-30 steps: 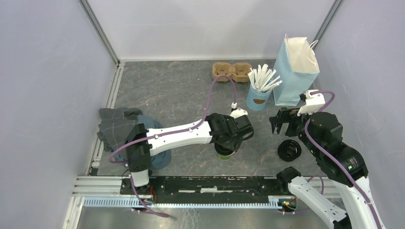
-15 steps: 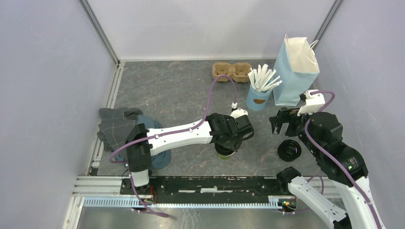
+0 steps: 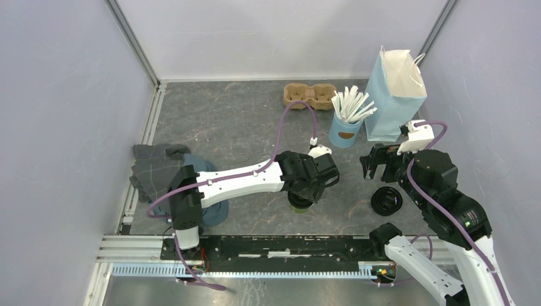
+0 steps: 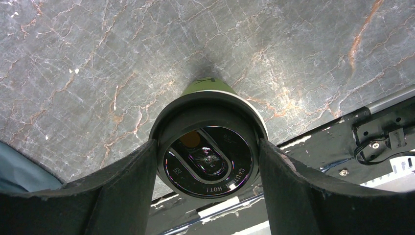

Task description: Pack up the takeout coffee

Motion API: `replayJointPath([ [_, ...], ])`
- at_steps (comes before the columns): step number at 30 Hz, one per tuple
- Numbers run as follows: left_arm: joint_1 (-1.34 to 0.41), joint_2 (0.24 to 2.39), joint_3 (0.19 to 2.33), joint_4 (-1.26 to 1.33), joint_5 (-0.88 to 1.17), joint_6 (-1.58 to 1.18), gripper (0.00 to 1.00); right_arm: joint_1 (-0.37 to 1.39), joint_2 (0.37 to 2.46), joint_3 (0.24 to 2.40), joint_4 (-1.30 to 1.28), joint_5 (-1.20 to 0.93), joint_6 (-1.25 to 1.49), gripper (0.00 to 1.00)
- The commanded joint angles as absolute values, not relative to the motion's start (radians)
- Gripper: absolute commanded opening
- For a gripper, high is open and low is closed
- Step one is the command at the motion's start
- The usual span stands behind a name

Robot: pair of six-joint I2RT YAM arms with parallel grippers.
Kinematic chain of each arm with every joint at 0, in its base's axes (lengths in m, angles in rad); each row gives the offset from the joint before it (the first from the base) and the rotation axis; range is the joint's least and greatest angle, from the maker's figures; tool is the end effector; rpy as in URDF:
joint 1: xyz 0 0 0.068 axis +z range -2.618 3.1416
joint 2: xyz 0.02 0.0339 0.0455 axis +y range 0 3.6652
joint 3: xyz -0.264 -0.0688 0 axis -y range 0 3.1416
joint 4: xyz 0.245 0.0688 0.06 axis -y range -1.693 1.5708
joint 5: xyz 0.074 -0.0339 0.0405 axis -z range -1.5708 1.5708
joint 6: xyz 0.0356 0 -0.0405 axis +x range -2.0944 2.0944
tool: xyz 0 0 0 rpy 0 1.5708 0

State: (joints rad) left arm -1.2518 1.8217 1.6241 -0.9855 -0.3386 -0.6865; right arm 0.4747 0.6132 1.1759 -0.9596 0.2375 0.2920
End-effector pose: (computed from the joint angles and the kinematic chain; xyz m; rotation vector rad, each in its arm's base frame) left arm 0.1298 -0.3554 0.2804 0.6517 2.5619 -0.1720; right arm 0.0745 0.0289 0.4049 -0.0239 1.9656 0.2707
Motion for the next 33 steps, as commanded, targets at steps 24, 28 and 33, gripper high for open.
replayJointPath([
  [24,-1.253,1.813,1.672,-0.994,-0.363,-0.633,0.77,0.472,0.601,1.161,-0.929,0.232,0.289,0.97],
  [28,-1.252,1.795,1.689,-1.012,-0.363,-0.637,0.85,0.472,0.603,1.145,-0.932,0.227,0.296,0.97],
  [33,-1.253,1.747,1.706,-1.031,-0.357,-0.64,1.0,0.472,0.634,1.122,-0.969,0.274,0.338,0.97],
])
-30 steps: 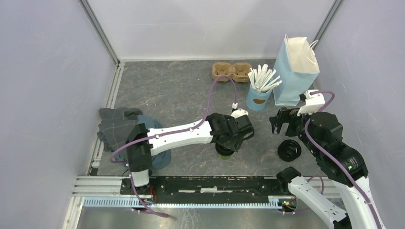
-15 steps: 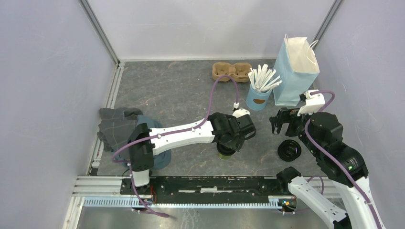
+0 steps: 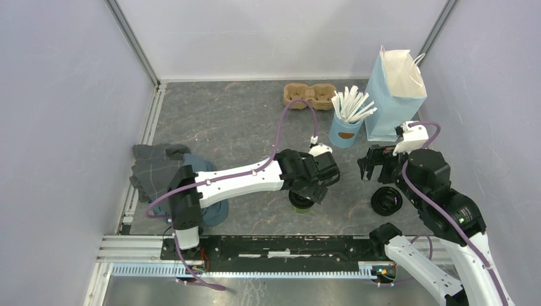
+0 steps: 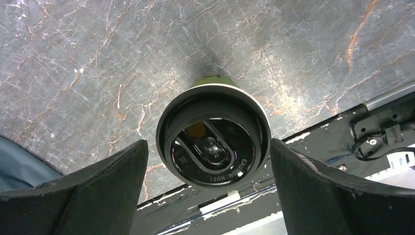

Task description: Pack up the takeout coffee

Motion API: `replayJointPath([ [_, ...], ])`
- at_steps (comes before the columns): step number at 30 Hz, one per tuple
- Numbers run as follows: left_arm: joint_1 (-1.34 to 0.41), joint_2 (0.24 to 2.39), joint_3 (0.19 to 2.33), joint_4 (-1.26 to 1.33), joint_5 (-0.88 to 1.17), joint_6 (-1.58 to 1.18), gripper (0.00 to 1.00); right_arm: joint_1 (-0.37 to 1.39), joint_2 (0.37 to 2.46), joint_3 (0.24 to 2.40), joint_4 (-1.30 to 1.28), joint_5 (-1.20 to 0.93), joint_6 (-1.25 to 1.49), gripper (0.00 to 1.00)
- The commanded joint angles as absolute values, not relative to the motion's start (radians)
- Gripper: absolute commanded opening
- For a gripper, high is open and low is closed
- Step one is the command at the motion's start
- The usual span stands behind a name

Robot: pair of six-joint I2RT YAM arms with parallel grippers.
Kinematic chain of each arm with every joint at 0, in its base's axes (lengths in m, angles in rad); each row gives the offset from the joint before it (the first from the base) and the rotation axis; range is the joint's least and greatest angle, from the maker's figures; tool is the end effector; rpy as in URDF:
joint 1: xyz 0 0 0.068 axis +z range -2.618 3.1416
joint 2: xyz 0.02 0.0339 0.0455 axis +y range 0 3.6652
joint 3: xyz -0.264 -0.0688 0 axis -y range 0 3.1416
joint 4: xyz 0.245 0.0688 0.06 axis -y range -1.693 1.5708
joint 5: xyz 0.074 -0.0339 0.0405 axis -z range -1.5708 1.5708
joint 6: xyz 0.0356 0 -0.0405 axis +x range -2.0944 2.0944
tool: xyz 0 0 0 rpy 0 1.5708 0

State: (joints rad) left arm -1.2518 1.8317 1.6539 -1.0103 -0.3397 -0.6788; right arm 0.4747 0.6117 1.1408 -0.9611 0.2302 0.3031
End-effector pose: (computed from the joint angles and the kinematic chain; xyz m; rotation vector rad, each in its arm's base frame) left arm 0.1304 -0.3571 0.2845 0.6629 2.5610 -0.1630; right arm 0.0782 0.0311 0.3951 -0.0239 2.0007 0.2708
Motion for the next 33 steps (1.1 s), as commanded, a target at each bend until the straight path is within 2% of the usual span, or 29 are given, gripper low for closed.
replayJointPath([
  [1,-1.253,1.736,1.711,-1.039,-0.356,-0.642,1.0,0.472,0.643,1.118,-0.988,0.307,0.345,0.97],
  [6,-1.246,1.646,1.7,-1.082,-0.356,-0.669,1.0,0.472,0.693,1.091,-1.016,0.358,0.347,0.98],
  [9,-1.197,1.567,1.629,-1.087,-0.311,-0.707,0.97,0.472,0.733,1.034,-0.972,0.192,0.316,0.98],
  [11,-1.123,1.49,1.529,-1.018,-0.197,-0.723,0.95,0.472,0.76,0.972,-0.905,-0.023,0.284,0.91],
  [12,-1.068,1.45,1.461,-0.958,-0.072,-0.734,0.94,0.471,0.763,0.937,-0.869,-0.094,0.292,0.89],
  [15,-0.909,1.316,1.242,-0.736,0.219,-0.795,0.92,0.47,0.756,0.86,-0.743,-0.287,0.331,0.88],
  [19,-0.805,1.257,1.035,-0.507,0.412,-0.887,0.91,0.47,0.796,0.769,-0.627,-0.515,0.387,0.85],
  [24,-0.799,1.298,0.946,-0.358,0.494,-0.95,0.86,0.471,0.817,0.707,-0.577,-0.571,0.43,0.84],
  [33,-0.8,1.387,0.98,-0.38,0.504,-0.909,0.76,0.471,0.845,0.618,-0.505,-0.586,0.493,0.77],
])
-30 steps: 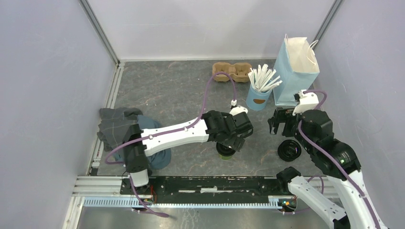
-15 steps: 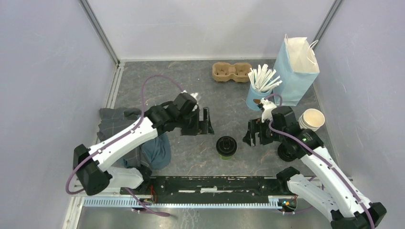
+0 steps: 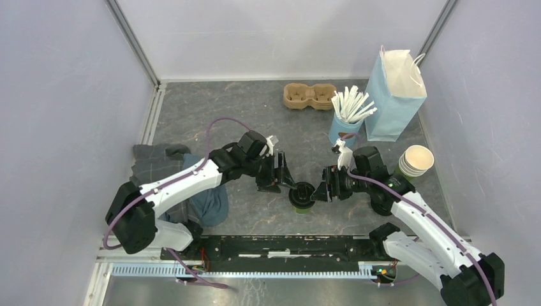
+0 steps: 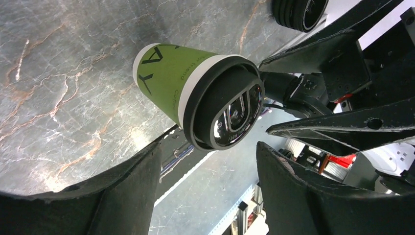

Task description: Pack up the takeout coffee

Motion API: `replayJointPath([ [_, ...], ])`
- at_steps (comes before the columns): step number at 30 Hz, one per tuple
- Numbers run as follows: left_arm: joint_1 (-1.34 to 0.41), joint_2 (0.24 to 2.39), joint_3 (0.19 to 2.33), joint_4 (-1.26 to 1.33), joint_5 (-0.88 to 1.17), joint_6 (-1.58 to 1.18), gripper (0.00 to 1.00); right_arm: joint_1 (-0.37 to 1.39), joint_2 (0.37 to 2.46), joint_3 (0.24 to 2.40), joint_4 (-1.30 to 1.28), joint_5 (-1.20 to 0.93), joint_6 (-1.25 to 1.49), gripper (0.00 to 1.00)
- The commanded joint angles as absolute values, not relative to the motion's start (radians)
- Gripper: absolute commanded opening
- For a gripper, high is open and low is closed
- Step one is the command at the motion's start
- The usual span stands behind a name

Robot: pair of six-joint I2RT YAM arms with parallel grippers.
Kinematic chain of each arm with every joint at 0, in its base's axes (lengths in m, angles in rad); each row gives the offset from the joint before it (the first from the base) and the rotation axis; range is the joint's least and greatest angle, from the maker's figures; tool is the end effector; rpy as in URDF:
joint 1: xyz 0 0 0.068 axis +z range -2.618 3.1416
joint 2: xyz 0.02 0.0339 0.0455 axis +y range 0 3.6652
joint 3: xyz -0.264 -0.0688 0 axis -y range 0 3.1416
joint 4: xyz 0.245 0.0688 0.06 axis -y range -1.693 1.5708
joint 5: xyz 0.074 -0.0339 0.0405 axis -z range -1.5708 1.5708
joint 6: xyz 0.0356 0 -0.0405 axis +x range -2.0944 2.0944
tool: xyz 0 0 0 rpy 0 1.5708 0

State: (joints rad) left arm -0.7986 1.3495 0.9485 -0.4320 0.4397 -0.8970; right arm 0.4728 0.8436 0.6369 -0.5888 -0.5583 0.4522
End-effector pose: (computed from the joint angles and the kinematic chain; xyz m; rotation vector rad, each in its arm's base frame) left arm 0.1862 -0.2129 0.2521 0.1010 2.7304 -1.1916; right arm 0.1423 0.0940 0.2447 -0.3148 2.4696 1.0848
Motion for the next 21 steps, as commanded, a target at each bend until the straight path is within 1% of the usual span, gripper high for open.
replayJointPath([
  [1,-0.801,1.398,0.98,-0.38,0.51,-0.906,0.74,0.471,0.846,0.61,-0.496,-0.587,0.502,0.75],
  [6,-0.802,1.429,0.985,-0.379,0.527,-0.883,0.69,0.471,0.842,0.58,-0.441,-0.596,0.542,0.72],
  [12,-0.81,1.457,0.986,-0.362,0.546,-0.881,0.62,0.471,0.847,0.549,-0.395,-0.592,0.568,0.66],
  [17,-0.824,1.474,0.986,-0.357,0.553,-0.88,0.58,0.47,0.849,0.546,-0.367,-0.594,0.583,0.59],
  [21,-0.837,1.49,0.995,-0.357,0.551,-0.881,0.56,0.47,0.843,0.544,-0.358,-0.594,0.59,0.55],
])
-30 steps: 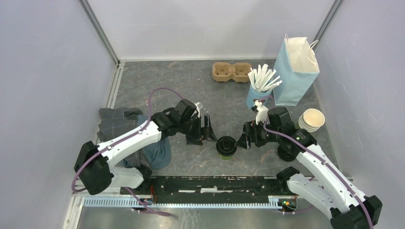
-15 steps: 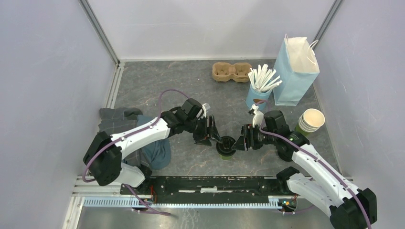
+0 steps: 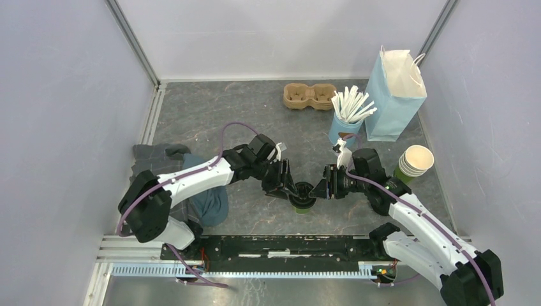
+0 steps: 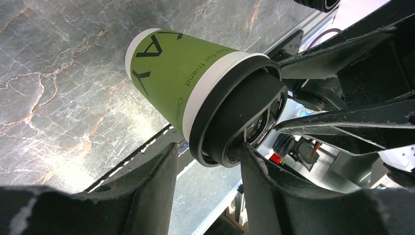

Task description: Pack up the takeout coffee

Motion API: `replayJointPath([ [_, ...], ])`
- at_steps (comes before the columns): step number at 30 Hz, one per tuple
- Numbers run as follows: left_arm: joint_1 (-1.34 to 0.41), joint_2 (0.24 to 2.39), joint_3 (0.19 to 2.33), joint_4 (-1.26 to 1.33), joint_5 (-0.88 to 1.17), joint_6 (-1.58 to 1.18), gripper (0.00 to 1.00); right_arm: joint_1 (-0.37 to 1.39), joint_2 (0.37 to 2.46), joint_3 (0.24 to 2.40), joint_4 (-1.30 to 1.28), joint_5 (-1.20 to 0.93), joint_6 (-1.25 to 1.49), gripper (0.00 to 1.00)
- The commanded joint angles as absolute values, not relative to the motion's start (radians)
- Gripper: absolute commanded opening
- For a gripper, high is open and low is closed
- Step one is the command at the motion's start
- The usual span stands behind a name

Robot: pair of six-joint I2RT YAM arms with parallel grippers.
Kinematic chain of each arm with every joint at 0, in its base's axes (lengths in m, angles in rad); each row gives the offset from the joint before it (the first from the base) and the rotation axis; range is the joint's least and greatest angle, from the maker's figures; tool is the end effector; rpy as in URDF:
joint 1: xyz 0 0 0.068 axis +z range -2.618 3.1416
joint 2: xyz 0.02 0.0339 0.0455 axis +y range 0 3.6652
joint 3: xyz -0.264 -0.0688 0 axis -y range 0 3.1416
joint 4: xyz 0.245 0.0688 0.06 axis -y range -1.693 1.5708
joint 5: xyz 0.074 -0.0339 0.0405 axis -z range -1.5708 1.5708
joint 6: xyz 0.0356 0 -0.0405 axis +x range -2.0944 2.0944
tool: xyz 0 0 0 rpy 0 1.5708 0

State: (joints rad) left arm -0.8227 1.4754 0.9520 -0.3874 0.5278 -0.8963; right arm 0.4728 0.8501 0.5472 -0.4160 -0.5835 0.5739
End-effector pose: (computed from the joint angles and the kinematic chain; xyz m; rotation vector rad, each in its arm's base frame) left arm 0.1918 -0.2330 0.2231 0.1581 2.8458 -1.2370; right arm 0.1474 0.0974 0.2277 -0.2073 2.4362 1.1795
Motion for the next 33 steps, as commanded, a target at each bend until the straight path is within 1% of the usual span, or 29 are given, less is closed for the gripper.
replayJointPath([
  [1,-0.838,1.491,0.994,-0.357,0.549,-0.882,0.56,0.47,0.842,0.54,-0.354,-0.594,0.593,0.53],
  [4,-0.839,1.492,0.99,-0.357,0.541,-0.885,0.55,0.471,0.838,0.524,-0.351,-0.594,0.595,0.47],
  [12,-0.853,1.515,1.0,-0.357,0.527,-0.886,0.53,0.471,0.825,0.494,-0.34,-0.571,0.602,0.4],
  [18,-0.852,1.527,0.999,-0.397,0.468,-0.881,0.53,0.47,0.83,0.476,-0.337,-0.537,0.592,0.39],
  [19,-0.851,1.528,0.997,-0.4,0.465,-0.881,0.53,0.471,0.835,0.478,-0.337,-0.535,0.592,0.4],
  [23,-0.838,1.523,0.977,-0.386,0.466,-0.889,0.52,0.463,0.848,0.498,-0.34,-0.553,0.572,0.5],
  [26,-0.818,1.513,0.934,-0.342,0.497,-0.907,0.52,0.412,0.844,0.489,-0.288,-0.645,0.568,0.55],
  [30,-0.815,1.526,0.905,-0.317,0.527,-0.91,0.5,0.332,0.873,0.483,-0.246,-0.79,0.538,0.65],
  [33,-0.812,1.527,0.88,-0.299,0.529,-0.916,0.49,0.323,0.907,0.493,-0.232,-0.825,0.518,0.68],
])
